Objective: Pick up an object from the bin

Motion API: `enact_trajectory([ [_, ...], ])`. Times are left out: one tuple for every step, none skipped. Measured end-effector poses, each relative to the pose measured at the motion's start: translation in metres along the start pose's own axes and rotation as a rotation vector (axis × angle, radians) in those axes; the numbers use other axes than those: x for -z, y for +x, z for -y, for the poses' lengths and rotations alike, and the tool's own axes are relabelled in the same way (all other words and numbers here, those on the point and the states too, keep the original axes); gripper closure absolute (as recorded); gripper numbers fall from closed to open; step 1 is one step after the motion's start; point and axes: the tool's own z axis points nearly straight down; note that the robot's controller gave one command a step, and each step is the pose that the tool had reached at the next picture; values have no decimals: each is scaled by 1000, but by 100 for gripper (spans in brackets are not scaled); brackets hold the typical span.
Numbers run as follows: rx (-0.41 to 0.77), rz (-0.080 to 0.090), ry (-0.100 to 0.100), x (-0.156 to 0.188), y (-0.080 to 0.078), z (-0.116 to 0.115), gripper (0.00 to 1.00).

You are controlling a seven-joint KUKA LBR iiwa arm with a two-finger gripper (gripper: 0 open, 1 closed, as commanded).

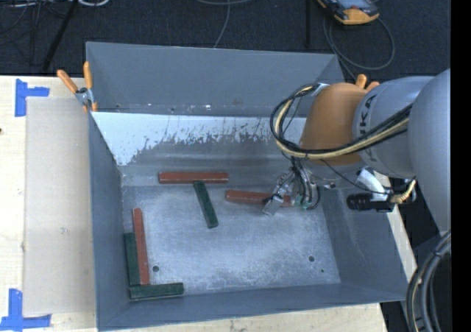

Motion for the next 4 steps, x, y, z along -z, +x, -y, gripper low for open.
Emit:
enact_trajectory([
  [410,0,-1,0,9,-46,100],
  [406,0,-1,0,9,-45,100],
  [381,-5,2,0,30,1,100],
  [354,9,-2,187,-14,6,100],
])
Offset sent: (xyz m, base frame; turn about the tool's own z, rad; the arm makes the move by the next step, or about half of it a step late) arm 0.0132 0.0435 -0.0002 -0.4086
